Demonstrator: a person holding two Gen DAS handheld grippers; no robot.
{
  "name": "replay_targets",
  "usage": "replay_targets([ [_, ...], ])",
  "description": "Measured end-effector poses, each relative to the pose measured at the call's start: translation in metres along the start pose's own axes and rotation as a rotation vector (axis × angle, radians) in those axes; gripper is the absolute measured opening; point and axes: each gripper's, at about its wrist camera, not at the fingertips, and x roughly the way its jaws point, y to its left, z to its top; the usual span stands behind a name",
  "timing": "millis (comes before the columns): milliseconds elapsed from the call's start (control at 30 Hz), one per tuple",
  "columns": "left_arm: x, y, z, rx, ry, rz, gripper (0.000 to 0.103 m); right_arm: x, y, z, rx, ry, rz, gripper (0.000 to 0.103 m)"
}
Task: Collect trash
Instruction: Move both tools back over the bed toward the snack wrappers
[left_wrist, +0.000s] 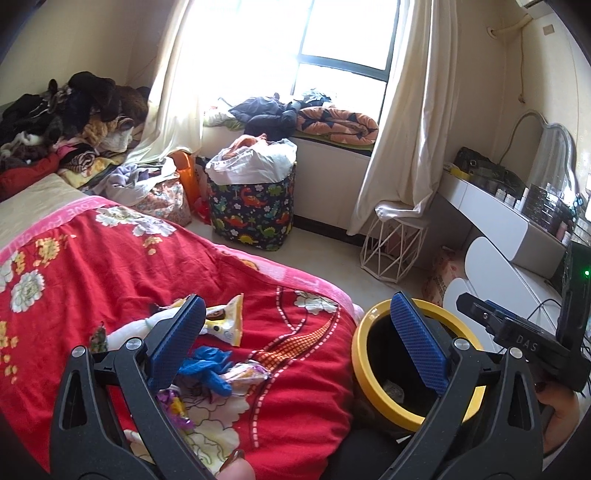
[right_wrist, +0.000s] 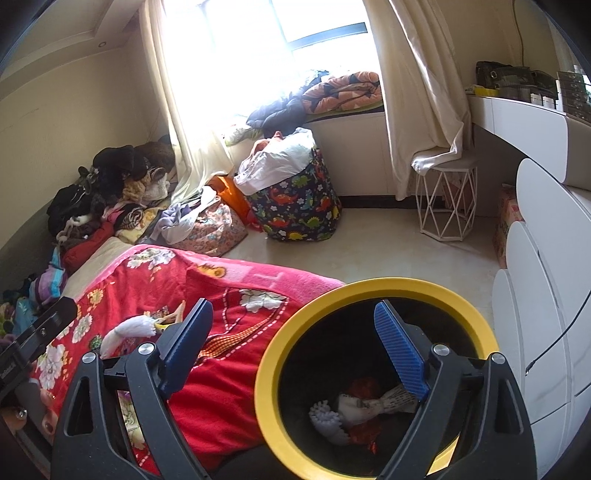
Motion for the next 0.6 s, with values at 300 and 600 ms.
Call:
replay_targets([
  [300,-0.008,0.028,0.004,-0.044,-0.013,0.046,0.092,-0.001,0.030,-0.005,-0.052,0.004,0.044,0.089],
  [600,-0.011,0.068,0.003,-0.097,-0.014,0.129,0.092,0.010,0.060,-0.013,-0.096,0.041,0.100,0.089],
])
